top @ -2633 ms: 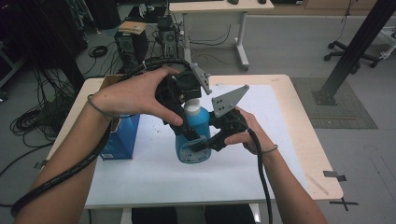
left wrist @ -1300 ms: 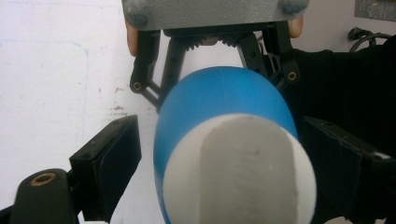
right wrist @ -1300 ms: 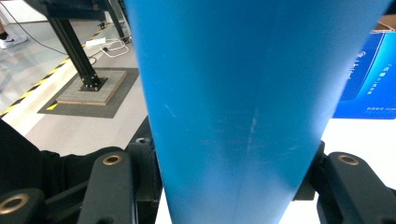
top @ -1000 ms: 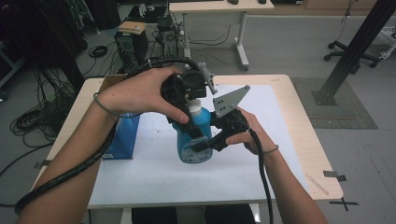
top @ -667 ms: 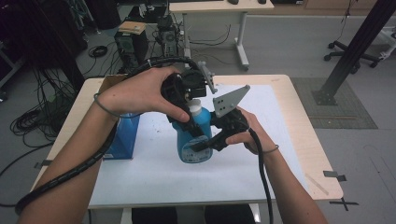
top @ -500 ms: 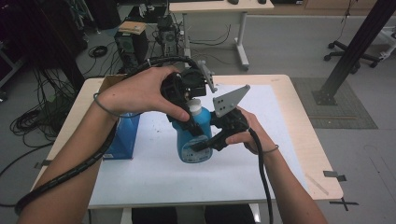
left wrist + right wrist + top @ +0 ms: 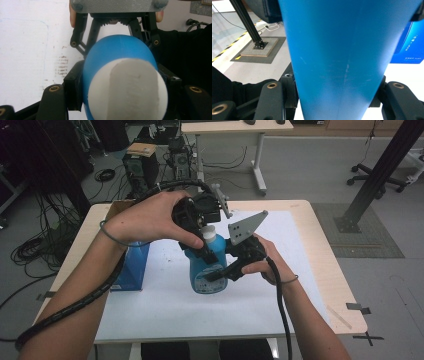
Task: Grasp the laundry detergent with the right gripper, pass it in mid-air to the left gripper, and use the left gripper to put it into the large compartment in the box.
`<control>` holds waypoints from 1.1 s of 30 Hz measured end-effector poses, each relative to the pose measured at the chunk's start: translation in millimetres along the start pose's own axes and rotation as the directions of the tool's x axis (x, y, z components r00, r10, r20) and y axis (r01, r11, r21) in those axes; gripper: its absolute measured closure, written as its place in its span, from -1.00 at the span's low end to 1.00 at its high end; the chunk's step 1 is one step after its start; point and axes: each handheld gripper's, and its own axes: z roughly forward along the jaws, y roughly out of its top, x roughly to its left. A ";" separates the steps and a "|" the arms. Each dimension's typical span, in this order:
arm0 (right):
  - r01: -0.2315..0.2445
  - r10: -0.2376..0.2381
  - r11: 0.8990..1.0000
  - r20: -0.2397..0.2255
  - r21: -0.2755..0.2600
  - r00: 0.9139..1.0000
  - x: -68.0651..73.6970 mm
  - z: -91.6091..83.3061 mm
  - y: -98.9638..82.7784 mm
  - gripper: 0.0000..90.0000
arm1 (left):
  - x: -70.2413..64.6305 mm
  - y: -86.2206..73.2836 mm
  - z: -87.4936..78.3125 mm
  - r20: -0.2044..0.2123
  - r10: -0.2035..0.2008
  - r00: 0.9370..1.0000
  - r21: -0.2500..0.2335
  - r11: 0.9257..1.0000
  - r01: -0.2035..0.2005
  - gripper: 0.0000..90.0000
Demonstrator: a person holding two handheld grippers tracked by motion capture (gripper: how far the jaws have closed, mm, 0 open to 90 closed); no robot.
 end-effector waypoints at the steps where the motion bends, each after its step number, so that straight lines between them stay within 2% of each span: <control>1: 0.000 0.000 1.000 -0.001 0.000 1.000 -0.1 0.0 0.0 -0.03 | -0.4 0.3 0.0 -0.003 -0.002 1.000 0.002 1.000 0.002 -0.17; 9: 0.002 -0.002 1.000 0.003 -0.002 1.000 -0.2 -2.0 0.4 -0.03 | -1.2 0.4 -1.1 -0.012 -0.014 1.000 -0.007 1.000 0.014 -0.16; 17: 0.006 -0.006 1.000 0.003 -0.010 1.000 -0.1 -2.0 -0.6 -0.04 | -3.8 2.9 -0.5 -0.031 -0.014 0.999 0.011 1.000 0.015 -0.16; 26: 0.022 -0.021 0.999 0.024 -0.038 0.999 1.7 -1.7 -2.9 -0.05 | -7.2 6.4 -1.4 -0.049 -0.011 0.999 0.047 0.999 0.013 -0.15; 29: 0.026 -0.024 0.999 0.033 -0.041 0.999 2.1 -0.6 -3.6 -0.05 | -7.8 6.9 -1.1 -0.061 0.002 0.998 0.051 0.999 0.001 -0.15; 33: 0.027 -0.025 0.998 0.044 -0.049 0.999 2.3 -0.5 -5.0 -0.06 | -7.5 6.7 0.0 -0.061 -0.010 0.998 0.041 0.999 0.012 -0.15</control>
